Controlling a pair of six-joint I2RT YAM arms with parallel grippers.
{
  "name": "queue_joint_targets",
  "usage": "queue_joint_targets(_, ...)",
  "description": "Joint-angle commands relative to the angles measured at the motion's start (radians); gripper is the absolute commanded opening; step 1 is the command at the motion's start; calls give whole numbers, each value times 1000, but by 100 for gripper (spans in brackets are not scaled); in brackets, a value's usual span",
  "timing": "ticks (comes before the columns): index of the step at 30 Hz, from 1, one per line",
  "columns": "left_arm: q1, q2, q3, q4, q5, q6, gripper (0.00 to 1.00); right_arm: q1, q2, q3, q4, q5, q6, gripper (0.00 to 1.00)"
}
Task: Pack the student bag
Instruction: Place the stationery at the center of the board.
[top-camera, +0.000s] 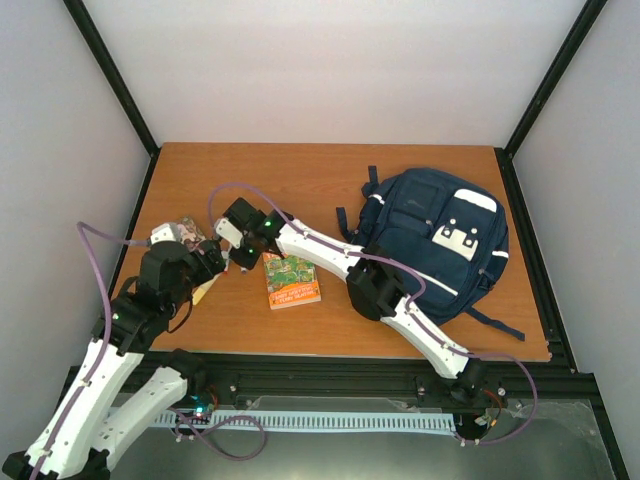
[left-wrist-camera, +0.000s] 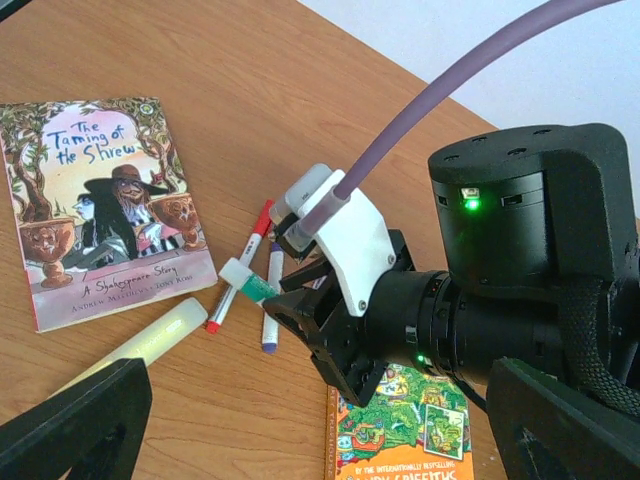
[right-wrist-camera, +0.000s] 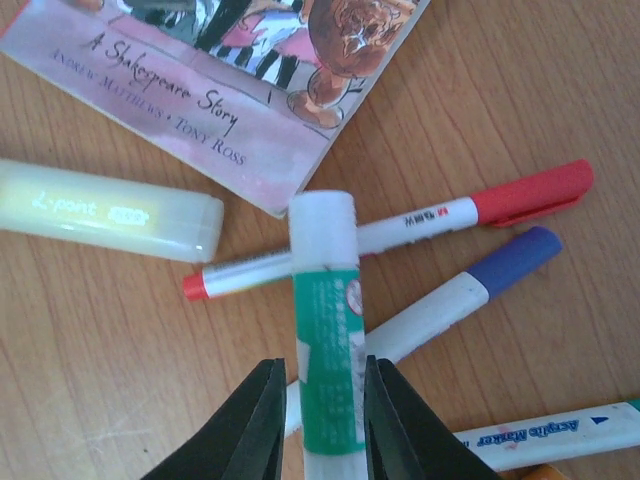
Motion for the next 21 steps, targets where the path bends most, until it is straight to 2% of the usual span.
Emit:
queue_joint_targets(1, 2, -17, 1, 3, 7, -22, 94, 9, 33, 39, 28, -34, 120, 21)
queue_joint_targets(4, 2, -21, 3, 0, 12, -24, 94, 10, 45, 39, 31, -77, 152, 21)
queue_joint_targets(12, 2, -25, -24, 4, 24, -34, 94, 10, 17, 43, 21, -46, 122, 22)
queue_joint_targets(17, 2, -21, -22, 8, 29, -30, 94, 11, 2, 44, 16, -61, 122, 26)
queue_joint_targets(21, 2, -18, -20, 11, 35, -29, 94, 11, -15, 44, 9, -54, 108, 33)
